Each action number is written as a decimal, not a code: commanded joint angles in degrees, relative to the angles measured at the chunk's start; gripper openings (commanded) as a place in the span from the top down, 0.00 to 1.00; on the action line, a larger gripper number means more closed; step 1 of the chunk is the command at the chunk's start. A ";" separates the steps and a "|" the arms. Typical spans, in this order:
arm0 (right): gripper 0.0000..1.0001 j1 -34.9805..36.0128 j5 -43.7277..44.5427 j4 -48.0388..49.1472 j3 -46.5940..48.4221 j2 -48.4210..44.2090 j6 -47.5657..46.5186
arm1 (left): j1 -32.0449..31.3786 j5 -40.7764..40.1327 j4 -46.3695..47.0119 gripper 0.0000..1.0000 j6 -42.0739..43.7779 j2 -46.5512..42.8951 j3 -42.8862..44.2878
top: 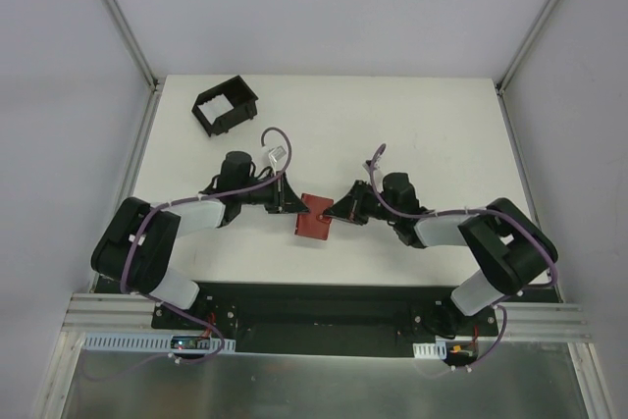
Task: Put the credit cards into the card holder
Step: Open the card holder at the center of the board.
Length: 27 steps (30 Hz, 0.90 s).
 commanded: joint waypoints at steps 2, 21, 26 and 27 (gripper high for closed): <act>0.79 0.79 1.78 -7.92 -0.52 -5.38 -6.16 | -0.10 -6.99 -19.26 1.00 11.33 -1.62 5.84; 0.47 3.68 0.64 -36.08 7.82 -11.91 -30.79 | -8.37 1.00 -36.60 1.00 28.40 15.96 20.09; 0.49 6.32 1.25 -34.68 8.79 -6.64 -30.35 | -8.37 1.61 -36.69 1.00 28.84 16.84 20.79; 0.49 6.50 1.43 -33.89 8.62 -5.94 -30.26 | -8.37 1.53 -36.78 1.00 29.02 16.93 20.88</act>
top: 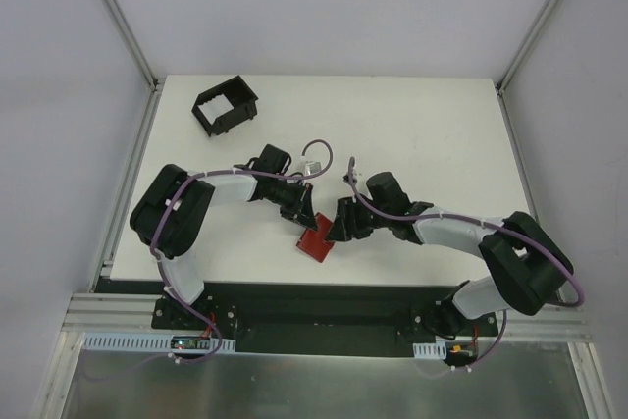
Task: Put the credit cards into the card holder
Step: Open the card holder at the center of the board.
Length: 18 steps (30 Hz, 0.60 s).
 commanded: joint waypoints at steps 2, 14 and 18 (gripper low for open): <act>0.49 1.43 -1.30 4.23 1.08 3.34 -0.64 | -0.43 0.52 -2.70 1.00 4.56 1.50 1.03; 0.57 2.83 -4.90 5.83 3.80 9.93 -2.22 | -0.43 0.52 -2.62 1.00 5.09 2.02 1.12; 0.64 5.21 -6.05 5.39 2.92 10.99 -2.93 | -0.43 -1.84 -2.70 1.00 4.56 1.85 1.73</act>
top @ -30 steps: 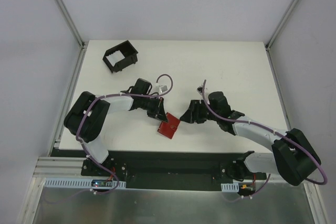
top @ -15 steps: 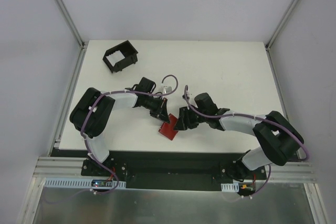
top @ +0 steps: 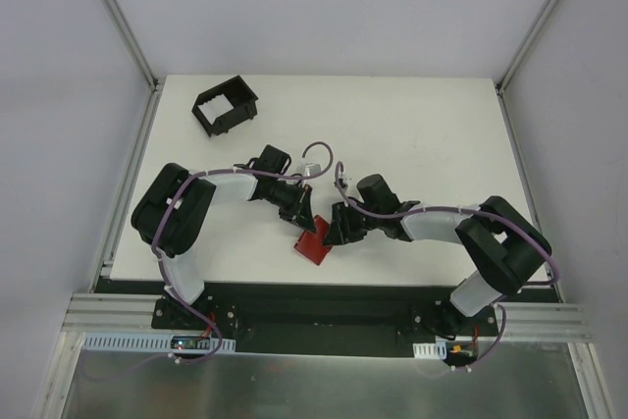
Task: Put the credit cards into the card holder
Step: Open the card holder at the center of the board.
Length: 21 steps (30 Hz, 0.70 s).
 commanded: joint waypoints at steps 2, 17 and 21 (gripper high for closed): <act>0.66 4.05 -4.17 1.93 0.95 1.77 -1.86 | -0.37 -4.02 -1.11 1.00 2.42 0.97 1.74; 0.82 7.83 -8.30 14.14 1.30 4.75 4.38 | -0.45 -16.14 3.63 1.00 -8.30 -0.25 -0.89; 0.91 9.15 -9.18 15.38 0.95 4.76 3.86 | -0.45 -18.78 5.29 1.00 -10.93 -0.61 -1.69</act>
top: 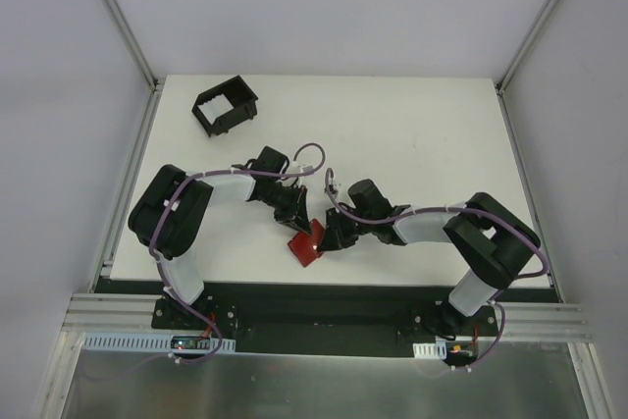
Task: Put the credit cards into the card holder
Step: Open the card holder at the center of the board.
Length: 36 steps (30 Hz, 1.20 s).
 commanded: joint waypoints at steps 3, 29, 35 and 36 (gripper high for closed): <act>0.95 6.03 -9.30 10.03 0.60 0.67 0.88 | -0.74 -15.14 9.29 1.00 -5.13 0.24 -1.58; 0.93 8.41 -15.37 5.38 -7.83 -6.01 -4.31 | 2.08 -23.94 8.58 1.00 -7.95 1.21 -2.37; 0.82 7.79 -4.51 1.35 -10.74 -8.65 -4.05 | 2.08 -23.42 8.58 1.00 -5.93 -0.98 -4.21; 0.82 7.44 -1.77 -2.33 -10.74 -9.17 -4.48 | 2.08 -23.33 8.58 1.00 -5.32 -1.59 -4.83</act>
